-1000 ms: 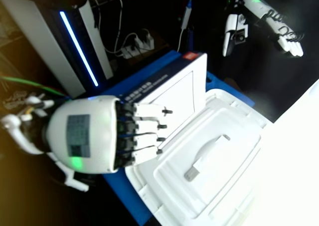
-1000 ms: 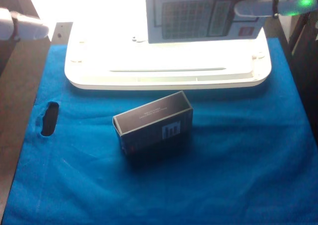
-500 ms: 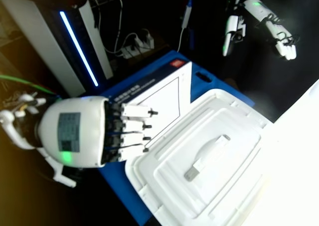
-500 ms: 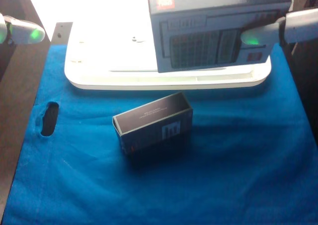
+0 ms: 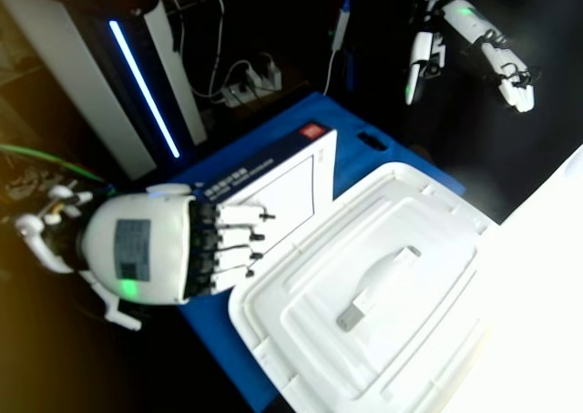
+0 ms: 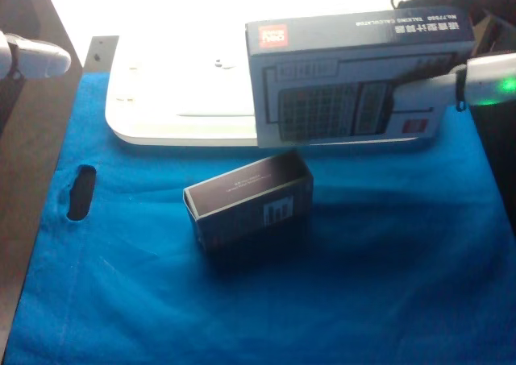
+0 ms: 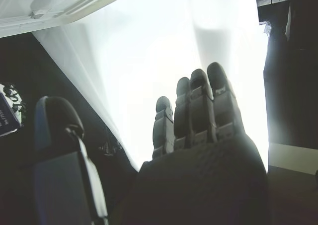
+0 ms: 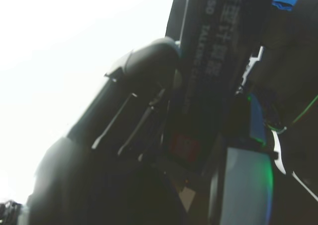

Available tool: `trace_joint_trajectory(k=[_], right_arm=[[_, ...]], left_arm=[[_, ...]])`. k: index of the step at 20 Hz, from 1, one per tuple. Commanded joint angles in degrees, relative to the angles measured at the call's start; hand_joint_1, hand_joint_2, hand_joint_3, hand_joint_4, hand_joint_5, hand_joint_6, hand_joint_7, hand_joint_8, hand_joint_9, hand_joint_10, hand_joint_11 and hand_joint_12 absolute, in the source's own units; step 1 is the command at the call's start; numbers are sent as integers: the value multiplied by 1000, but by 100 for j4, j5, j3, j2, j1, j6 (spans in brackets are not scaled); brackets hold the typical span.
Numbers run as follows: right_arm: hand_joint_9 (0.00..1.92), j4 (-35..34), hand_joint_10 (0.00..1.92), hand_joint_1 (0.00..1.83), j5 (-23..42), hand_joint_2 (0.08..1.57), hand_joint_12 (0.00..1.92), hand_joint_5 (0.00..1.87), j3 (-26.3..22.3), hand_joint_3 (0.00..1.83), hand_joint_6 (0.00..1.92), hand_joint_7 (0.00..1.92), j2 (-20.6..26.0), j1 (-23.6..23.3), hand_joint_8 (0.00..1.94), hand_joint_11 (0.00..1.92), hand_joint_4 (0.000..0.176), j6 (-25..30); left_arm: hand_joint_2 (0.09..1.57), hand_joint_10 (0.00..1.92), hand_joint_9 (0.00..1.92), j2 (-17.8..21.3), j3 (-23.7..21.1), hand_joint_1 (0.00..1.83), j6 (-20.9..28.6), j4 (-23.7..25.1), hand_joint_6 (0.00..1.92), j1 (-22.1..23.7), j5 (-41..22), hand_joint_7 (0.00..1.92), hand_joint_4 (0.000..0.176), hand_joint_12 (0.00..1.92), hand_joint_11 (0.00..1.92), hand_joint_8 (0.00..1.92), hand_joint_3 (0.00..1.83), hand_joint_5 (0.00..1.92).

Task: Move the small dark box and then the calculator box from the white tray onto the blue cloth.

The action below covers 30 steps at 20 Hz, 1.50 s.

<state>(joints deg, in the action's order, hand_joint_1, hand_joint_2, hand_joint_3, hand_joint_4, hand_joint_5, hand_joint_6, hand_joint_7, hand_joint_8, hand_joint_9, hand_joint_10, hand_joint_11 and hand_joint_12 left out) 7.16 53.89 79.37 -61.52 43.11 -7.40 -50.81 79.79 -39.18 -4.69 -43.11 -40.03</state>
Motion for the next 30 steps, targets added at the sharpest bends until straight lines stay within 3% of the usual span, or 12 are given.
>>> trace_joint_trajectory(k=[1,2,3,7,15,16,18,19,20,21,23,30], right_arm=[[1375,-208,685,1164,662,1111,1220,988,-22,0,954,1471,8,-28,7,1220,0,61],[1395,-216,640,1261,662,1075,1185,987,-37,11,765,1254,10,7,674,1239,0,61],[1390,-228,636,1276,662,1083,1212,961,-57,3,773,1183,10,31,856,1231,0,61],[1383,-284,674,1175,663,1081,1254,1056,-98,0,845,1428,-23,182,159,1214,0,59],[1350,-630,791,1176,753,1083,1324,1054,-96,0,845,1454,-154,574,74,1167,0,37],[1327,-630,816,1268,754,1060,1323,1058,-96,0,656,1264,-163,579,665,1169,0,31],[1280,-631,814,1287,754,1056,1319,1059,-98,0,641,1198,-177,595,836,1154,0,31],[1282,-637,820,1289,754,1052,1329,1069,-98,0,623,1203,-182,602,828,1157,0,31],[1252,-645,787,1195,754,1062,1323,1073,-99,6,773,1196,-186,608,560,1112,0,31],[1234,-646,738,962,754,1012,1291,1021,-100,1,411,1236,-188,609,387,1075,0,31],[1229,-646,594,805,758,952,1237,1058,-104,2,80,1283,-189,609,139,1035,0,31],[921,-619,74,540,1213,851,936,566,-268,0,0,921,-60,649,0,639,0,6]], left_arm=[[927,1,143,36,6,754,24,-140,2,40,-694,162,176,357,0,1,0,93],[927,1,141,35,6,773,23,-143,3,36,-694,168,176,356,0,3,0,98],[928,1,142,35,1,785,23,-148,3,33,-696,173,176,334,0,2,0,108],[907,0,149,14,-6,779,19,-180,1,0,-718,177,176,311,0,1,0,104],[863,2,183,-29,-15,726,10,-224,3,-71,-810,196,176,406,0,1,0,68],[883,4,160,-29,-16,735,10,-225,0,-78,-812,180,176,334,0,3,4,60],[896,5,157,-29,-25,745,10,-231,2,-90,-832,186,176,316,0,7,7,57],[894,5,162,-29,-29,743,10,-232,3,-94,-838,193,176,339,0,5,3,66],[885,3,167,-29,-30,748,10,-232,4,-99,-840,203,176,360,0,4,0,81],[882,4,175,-29,-31,749,10,-232,3,-111,-846,210,176,395,0,3,0,87],[882,4,183,-29,-32,740,10,-234,1,-118,-854,210,176,440,0,0,0,89],[881,5,169,-31,-35,737,10,-244,0,-146,-860,211,176,413,0,2,0,88]])
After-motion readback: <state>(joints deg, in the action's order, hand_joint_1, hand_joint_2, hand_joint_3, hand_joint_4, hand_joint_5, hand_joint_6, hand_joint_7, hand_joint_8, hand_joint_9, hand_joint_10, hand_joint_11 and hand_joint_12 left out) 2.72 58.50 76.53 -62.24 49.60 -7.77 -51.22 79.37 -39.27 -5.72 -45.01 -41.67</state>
